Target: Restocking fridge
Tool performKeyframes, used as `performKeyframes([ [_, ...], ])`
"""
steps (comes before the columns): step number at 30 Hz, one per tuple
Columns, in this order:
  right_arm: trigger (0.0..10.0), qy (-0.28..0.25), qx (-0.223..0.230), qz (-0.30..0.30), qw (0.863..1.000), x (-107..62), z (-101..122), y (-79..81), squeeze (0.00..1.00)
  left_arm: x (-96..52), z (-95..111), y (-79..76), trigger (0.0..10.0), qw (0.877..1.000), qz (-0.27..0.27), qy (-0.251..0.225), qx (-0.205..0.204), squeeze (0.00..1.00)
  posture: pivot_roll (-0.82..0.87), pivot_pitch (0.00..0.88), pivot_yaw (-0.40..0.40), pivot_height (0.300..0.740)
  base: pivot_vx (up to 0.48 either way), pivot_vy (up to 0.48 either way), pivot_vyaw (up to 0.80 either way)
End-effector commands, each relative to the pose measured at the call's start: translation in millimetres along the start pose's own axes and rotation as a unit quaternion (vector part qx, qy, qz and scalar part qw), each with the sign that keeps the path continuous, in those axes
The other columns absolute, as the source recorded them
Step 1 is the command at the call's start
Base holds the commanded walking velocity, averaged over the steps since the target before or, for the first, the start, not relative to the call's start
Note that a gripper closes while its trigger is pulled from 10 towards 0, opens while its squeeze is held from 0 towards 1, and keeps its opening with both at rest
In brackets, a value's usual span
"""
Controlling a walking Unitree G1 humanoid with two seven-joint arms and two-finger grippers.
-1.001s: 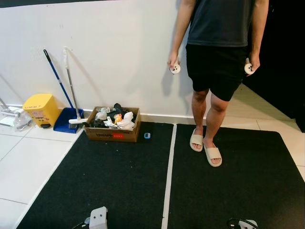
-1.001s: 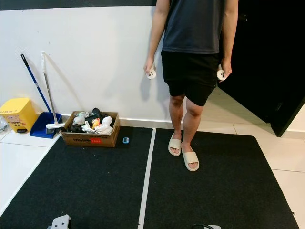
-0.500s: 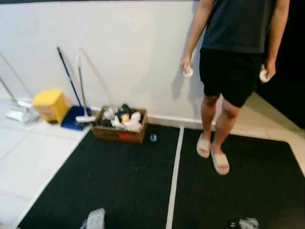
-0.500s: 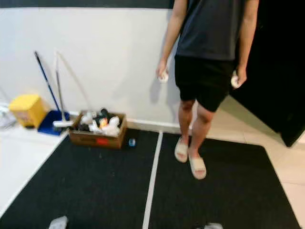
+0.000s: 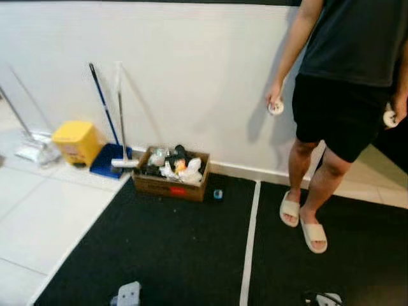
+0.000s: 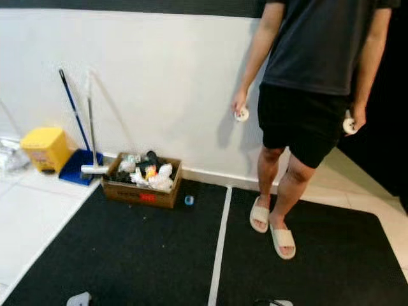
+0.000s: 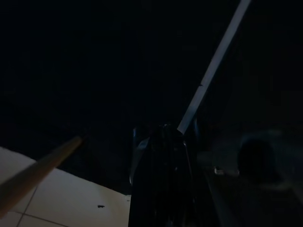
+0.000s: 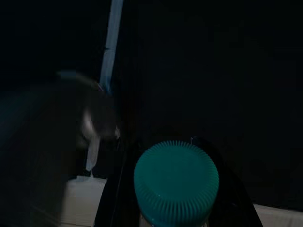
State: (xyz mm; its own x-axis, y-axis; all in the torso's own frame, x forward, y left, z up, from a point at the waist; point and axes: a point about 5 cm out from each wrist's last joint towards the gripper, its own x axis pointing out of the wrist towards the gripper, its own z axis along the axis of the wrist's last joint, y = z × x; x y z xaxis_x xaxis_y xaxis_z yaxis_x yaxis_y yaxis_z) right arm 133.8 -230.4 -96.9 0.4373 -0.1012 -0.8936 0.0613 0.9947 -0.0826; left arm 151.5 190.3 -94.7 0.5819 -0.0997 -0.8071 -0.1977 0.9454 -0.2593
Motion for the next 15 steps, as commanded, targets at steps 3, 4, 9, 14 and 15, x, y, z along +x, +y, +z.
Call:
performKeyframes([
  [3, 10.0, -0.004, -0.006, -0.004, 1.0, 0.2, 3.8, -2.5, 0.0, 0.5, -0.3, -1.5, 10.0, 1.0, -0.003, 0.005, 0.004, 0.0, -0.09, 0.0, 0.052, 0.74, 0.275, 0.0, 0.0],
  [4, 10.0, -0.004, -0.007, -0.004, 1.0, 0.1, 3.6, -2.6, 0.0, 0.5, -0.4, -1.5, 10.0, 1.0, -0.003, 0.005, 0.004, 0.0, -0.09, 0.0, 0.052, 0.74, 0.277, 0.0, 0.0],
  [9, 10.0, -0.004, -0.008, -0.005, 1.0, 0.1, 3.5, -2.8, 0.0, 0.4, -0.6, -1.4, 10.0, 1.0, -0.004, 0.005, 0.005, 0.0, -0.09, 0.0, 0.052, 0.74, 0.274, 0.0, 0.0],
  [14, 10.0, -0.004, -0.01, -0.004, 1.0, 0.1, 3.7, -2.8, 0.0, 0.4, -0.7, -1.3, 10.0, 1.0, -0.004, 0.005, 0.006, 0.0, -0.09, 0.0, 0.052, 0.74, 0.27, 0.0, 0.0],
  [15, 10.0, -0.004, -0.01, -0.004, 1.0, 0.1, 3.8, -2.7, 0.0, 0.3, -0.7, -1.3, 10.0, 1.0, -0.004, 0.005, 0.006, 0.0, -0.09, 0.0, 0.052, 0.74, 0.266, 0.0, 0.0],
])
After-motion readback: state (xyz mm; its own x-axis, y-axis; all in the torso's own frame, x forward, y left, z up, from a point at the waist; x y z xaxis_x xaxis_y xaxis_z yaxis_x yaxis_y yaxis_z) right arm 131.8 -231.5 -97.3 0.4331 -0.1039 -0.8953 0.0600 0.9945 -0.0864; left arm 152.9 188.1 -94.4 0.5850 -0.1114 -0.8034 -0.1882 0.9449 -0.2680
